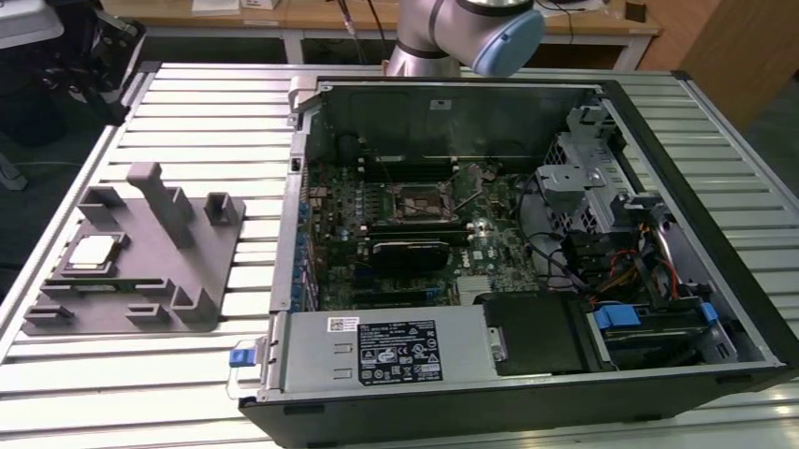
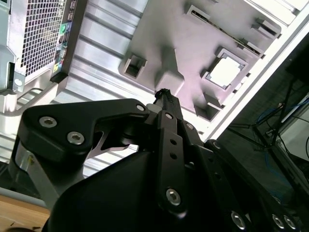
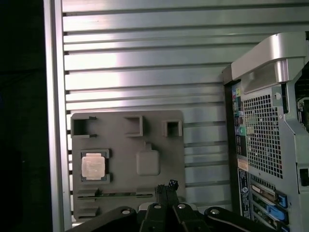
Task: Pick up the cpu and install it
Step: 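Reach for the cpu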
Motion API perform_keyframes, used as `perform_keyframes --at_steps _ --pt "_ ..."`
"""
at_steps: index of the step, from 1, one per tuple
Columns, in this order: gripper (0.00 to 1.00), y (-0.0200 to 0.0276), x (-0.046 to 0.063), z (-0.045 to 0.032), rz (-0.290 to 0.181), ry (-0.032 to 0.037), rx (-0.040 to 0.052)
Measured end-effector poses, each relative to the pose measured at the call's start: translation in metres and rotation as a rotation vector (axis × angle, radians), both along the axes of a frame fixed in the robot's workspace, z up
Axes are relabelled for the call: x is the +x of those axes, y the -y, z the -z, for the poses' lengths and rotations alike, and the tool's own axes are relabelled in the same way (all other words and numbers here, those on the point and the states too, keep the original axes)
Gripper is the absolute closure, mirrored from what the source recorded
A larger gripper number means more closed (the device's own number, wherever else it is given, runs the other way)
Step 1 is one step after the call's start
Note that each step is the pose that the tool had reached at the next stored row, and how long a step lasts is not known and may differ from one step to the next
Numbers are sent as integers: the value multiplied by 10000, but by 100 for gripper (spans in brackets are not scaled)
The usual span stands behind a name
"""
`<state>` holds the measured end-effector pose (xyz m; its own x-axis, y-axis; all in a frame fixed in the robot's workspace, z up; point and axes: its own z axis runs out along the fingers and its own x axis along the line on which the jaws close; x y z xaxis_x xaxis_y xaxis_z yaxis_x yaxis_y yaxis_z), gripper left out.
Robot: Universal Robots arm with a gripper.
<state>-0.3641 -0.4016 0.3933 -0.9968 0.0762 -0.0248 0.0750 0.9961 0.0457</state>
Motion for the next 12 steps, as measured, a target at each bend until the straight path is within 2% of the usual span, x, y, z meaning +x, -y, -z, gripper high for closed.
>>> perform_keyframes --at_steps 12 --pt "89 16 -125 15 1 -1 1"
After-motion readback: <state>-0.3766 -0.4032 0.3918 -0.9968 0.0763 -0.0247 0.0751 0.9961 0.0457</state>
